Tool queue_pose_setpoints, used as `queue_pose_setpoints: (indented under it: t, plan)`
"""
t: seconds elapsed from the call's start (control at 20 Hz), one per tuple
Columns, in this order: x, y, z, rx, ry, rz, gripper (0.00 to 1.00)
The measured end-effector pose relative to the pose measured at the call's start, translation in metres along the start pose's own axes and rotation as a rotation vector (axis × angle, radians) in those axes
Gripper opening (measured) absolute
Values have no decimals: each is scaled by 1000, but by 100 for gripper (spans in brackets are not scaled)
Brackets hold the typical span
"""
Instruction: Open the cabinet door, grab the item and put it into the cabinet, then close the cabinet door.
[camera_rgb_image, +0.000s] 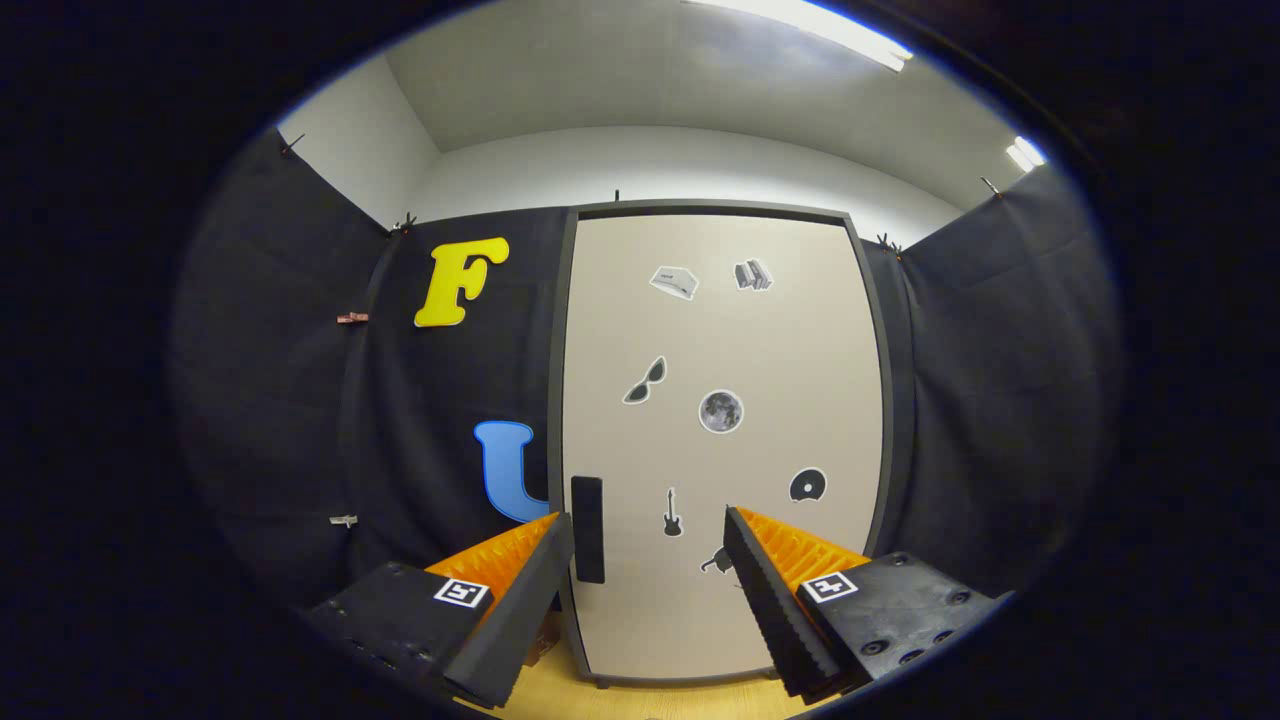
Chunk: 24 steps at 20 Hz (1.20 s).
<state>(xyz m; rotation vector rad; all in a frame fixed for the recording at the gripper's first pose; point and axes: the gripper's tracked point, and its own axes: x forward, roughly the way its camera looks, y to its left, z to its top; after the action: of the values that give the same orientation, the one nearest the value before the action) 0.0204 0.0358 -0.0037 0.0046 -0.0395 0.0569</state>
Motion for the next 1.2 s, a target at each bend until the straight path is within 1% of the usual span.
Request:
queue_pose_setpoints:
  t: [0.2,0.5,0.7,0.9,0.95,1.0,1.2]
  plan:
    - [13,17,-13,16,26,19,97]
    - [44,38,-46,-12,88,25,97]
    - [71,41,-68,-46,113,0,97]
    - [96,48,-89,-40,142,-16,97]
    - [102,49,-93,-38,145,-21,93]
    - [108,52,-96,-34,145,-16,82]
    - [125,54,-108,-22,154,-30,83]
